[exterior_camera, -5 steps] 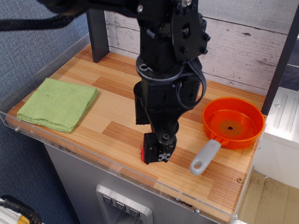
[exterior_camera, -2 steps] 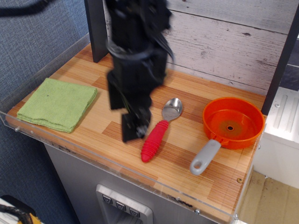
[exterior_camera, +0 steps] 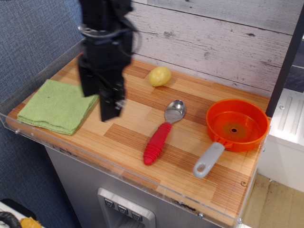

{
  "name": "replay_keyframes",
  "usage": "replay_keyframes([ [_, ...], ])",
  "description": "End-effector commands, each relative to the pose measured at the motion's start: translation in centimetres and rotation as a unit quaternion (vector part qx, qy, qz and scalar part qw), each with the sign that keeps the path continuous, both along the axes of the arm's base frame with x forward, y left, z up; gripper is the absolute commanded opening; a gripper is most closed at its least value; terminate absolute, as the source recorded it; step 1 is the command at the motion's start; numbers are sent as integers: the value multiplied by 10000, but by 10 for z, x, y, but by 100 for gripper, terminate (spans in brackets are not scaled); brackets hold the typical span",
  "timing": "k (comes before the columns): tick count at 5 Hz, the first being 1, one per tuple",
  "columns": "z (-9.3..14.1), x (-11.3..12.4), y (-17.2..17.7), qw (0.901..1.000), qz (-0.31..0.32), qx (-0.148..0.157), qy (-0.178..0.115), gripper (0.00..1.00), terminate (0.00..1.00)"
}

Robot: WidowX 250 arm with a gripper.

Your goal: PICK UP THE GREEN TOWEL AND PUT NEAR THE SPOON

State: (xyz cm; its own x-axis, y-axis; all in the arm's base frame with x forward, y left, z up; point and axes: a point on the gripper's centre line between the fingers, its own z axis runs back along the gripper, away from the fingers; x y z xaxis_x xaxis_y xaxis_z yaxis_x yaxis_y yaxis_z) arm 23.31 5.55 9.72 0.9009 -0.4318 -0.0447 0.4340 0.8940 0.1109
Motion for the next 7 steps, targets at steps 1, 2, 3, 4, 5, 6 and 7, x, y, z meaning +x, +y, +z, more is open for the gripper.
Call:
replay_keyframes([
  [1, -15, 15, 67, 9953, 903, 0, -341, 100, 0],
  [2, -25, 22, 93, 9919, 1163, 20, -500, 100, 0],
  [3, -37, 26, 115, 9881, 1462, -19, -479, 100, 0],
  [4, -47, 27, 131, 9855, 1631, 33, -461, 100, 0],
  [5, -58, 28, 138, 9819, 1819, 6, -530, 100, 0],
  [6, -70, 30, 138, 9788, 1964, -9, -581, 100, 0],
  [7, -75, 30, 138, 9777, 2011, -69, -595, 100, 0],
])
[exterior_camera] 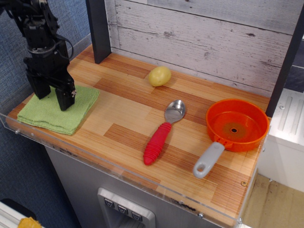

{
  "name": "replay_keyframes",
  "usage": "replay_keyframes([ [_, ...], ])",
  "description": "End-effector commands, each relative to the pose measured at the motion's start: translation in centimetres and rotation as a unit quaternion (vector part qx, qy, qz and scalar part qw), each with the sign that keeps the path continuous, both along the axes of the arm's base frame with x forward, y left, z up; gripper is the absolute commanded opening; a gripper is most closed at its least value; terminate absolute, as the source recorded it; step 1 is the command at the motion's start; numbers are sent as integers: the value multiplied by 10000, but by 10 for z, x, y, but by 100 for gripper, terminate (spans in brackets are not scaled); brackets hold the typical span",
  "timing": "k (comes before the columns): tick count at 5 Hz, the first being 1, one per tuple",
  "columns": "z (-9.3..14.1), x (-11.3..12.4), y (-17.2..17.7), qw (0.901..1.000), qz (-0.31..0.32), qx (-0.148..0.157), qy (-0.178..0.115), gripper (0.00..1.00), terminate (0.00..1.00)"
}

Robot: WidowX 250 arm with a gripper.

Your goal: PICK UP THE GREEN TOWEL AND PUT NEAR THE SPOON

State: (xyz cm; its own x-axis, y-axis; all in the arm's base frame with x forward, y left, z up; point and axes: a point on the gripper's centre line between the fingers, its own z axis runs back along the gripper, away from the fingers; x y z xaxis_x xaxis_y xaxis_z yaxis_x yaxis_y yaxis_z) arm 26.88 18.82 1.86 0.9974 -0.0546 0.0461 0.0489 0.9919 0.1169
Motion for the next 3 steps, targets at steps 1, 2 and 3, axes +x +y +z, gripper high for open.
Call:
replay_keyframes([
  [1, 1, -5, 2, 9999, 46, -39, -133, 100, 0],
  [2, 1, -4, -11, 9999, -116, -37, -94, 100, 0],
  [3, 1, -3, -24, 9996, -280, -45, -67, 100, 0],
])
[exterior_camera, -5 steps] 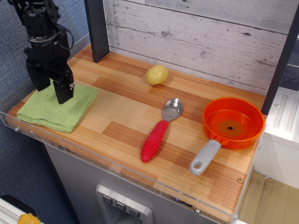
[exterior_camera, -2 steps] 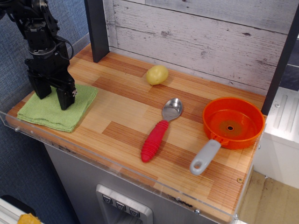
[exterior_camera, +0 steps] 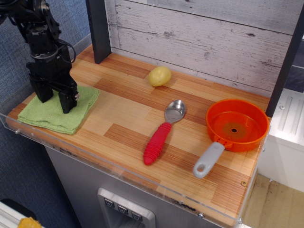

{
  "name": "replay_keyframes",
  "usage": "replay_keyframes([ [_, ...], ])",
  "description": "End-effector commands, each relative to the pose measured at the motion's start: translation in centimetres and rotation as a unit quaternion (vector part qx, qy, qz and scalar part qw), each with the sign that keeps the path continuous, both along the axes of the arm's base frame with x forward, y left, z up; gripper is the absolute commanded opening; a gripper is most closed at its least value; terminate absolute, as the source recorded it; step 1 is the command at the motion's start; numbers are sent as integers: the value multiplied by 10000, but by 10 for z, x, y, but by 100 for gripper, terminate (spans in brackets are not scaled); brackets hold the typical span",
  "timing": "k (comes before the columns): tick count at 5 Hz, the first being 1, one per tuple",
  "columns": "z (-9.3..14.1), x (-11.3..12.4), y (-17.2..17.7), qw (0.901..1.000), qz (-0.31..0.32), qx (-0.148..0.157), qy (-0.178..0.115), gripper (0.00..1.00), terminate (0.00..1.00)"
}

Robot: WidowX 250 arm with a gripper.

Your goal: PICK UP THE GREEN TOWEL AND PUT NEAR THE SPOON

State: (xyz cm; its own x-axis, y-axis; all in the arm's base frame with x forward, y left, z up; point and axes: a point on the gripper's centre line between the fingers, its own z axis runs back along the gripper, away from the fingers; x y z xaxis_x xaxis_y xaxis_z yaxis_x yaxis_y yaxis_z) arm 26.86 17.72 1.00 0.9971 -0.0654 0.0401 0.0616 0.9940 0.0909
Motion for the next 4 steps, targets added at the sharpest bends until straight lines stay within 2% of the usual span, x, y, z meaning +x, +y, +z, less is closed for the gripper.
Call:
replay_keyframes([
  [1, 11, -2, -27, 9991, -395, 75, -109, 100, 0],
  [4, 9, -2, -68, 9959, -901, -55, -101, 100, 0],
])
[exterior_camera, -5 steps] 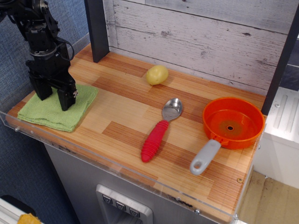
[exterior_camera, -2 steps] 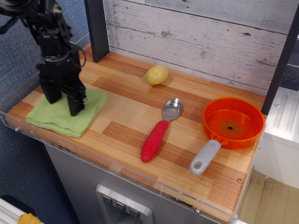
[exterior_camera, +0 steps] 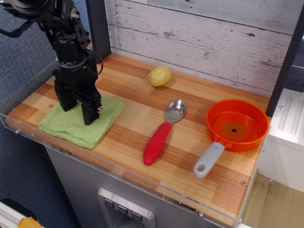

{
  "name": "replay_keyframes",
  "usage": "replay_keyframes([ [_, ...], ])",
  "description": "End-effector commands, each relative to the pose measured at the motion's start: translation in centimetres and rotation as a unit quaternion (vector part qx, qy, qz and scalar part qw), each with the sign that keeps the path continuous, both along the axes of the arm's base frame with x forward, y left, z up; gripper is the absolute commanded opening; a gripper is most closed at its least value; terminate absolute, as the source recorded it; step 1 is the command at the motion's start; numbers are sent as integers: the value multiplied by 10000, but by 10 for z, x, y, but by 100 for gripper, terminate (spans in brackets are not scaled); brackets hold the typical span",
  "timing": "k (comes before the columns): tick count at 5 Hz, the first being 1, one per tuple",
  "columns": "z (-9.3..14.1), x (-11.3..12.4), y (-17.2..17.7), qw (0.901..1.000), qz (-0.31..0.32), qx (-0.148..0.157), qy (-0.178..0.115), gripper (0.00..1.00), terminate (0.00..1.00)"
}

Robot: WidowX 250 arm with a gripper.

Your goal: PICK UP THE GREEN TOWEL AND PUT NEAR THE SPOON

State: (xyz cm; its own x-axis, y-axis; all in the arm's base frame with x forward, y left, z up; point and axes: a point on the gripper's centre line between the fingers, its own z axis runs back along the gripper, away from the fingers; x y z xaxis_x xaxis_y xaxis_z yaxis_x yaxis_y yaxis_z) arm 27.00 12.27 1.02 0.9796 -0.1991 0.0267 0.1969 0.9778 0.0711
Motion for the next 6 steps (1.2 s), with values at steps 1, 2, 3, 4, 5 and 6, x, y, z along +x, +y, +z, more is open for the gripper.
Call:
replay_keyframes([
  [1, 9, -5, -29, 9991, -392, -31, -188, 100, 0],
  [2, 10, -7, -43, 9985, -521, -33, -149, 100, 0],
  [3, 11, -9, -45, 9984, -561, 31, -108, 100, 0],
  [4, 16, -11, -42, 9988, -467, 23, -150, 100, 0],
  [5, 30, -11, -39, 9988, -421, 81, -252, 100, 0],
  [6, 48, -9, -36, 9981, -436, 243, -364, 100, 0],
])
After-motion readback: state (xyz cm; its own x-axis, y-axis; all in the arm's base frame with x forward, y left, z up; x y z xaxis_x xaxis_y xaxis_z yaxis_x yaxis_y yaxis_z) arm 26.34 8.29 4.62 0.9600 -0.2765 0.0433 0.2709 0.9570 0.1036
